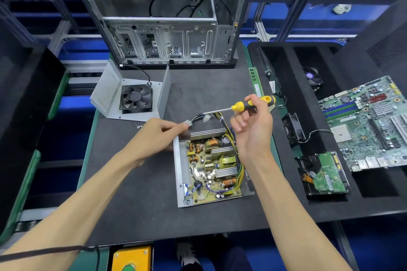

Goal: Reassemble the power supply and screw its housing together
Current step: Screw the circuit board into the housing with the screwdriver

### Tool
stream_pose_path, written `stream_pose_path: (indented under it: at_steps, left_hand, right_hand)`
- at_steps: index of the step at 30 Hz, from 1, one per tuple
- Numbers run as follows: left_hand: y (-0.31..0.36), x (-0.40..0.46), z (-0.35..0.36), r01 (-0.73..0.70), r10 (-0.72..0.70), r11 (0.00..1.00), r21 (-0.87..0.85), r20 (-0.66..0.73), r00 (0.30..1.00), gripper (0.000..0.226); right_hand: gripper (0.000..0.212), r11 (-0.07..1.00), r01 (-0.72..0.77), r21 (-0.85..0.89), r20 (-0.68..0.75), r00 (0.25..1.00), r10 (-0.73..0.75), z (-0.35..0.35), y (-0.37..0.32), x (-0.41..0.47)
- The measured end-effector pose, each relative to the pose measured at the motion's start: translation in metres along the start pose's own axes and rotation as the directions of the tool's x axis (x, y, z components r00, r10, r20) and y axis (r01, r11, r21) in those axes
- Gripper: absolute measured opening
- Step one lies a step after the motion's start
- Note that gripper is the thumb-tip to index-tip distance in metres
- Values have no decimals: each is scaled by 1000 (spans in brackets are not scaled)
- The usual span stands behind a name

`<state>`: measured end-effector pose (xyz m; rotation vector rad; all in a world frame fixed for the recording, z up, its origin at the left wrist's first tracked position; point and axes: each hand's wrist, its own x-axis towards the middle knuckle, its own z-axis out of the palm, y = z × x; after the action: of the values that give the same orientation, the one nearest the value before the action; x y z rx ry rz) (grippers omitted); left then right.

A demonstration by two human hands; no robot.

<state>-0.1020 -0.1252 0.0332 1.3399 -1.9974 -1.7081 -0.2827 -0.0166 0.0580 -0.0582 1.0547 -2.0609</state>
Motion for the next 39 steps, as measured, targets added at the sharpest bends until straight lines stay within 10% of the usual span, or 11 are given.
stream_pose_path:
  at_steps: [5, 10, 16, 34, 39]
  left_hand:
    - [-15, -15, 3, 45, -62, 959, -281, -52, 997, 28]
    - [-18, -20, 8, 37, -74, 917, -397, -79, 994, 28]
    - [-18, -18, 10, 8, -52, 917, -398, -100, 994, 31]
    - [-19, -15, 4, 39, -59, 931, -364, -45, 997, 28]
    - [-8, -14, -5, -128, 125, 992, -3, -200, 972, 21]
  right_hand:
    - [18, 944, 196, -264, 174, 973, -154, 2, 3, -4]
    - [11, 513, 623, -591, 607, 762, -226, 14, 13, -10]
    - [16, 249, 719, -649, 725, 684, -85, 18, 26, -8]
    - [18, 91, 746, -660, 751, 658, 50, 20, 35, 2]
    - [37, 62, 759, -649, 761, 648, 25, 17, 33, 4]
